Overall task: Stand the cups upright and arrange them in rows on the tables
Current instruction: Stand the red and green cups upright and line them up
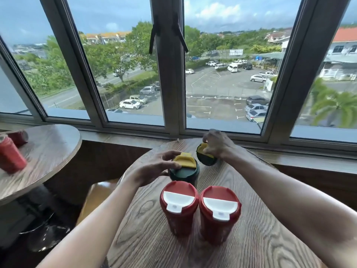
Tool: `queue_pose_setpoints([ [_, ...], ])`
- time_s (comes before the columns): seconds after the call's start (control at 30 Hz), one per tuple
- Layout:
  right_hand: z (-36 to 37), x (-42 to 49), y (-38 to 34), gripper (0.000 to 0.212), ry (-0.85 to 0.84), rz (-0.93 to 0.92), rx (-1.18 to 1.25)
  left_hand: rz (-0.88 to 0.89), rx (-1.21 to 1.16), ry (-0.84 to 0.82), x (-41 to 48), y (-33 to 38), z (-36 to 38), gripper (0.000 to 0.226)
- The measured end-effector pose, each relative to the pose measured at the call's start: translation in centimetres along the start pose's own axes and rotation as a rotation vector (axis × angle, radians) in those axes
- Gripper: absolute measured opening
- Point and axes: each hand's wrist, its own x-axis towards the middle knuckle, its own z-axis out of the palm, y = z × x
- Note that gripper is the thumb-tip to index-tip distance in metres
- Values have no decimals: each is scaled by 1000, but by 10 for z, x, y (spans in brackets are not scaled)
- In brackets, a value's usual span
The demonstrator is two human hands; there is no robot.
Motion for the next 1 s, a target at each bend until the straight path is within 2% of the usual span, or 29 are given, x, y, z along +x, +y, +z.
queue_pose_setpoints([
  [0.23, -51, -20, 18, 33, -25, 17, 91, 37, 16, -49, 0, 1, -2, 60],
  [0.43, -66, -36, 21, 28, -68, 58, 170, 23, -5, -50, -3, 4, 1, 59],
  [0.63, -78, -48, 19, 23, -194, 81, 335, 30, 7, -60, -5, 5, 2, 60],
  [1.0, -76, -55, 18, 20, -341, 72, 408, 34, -3, -53, -6, 4, 3, 65],
])
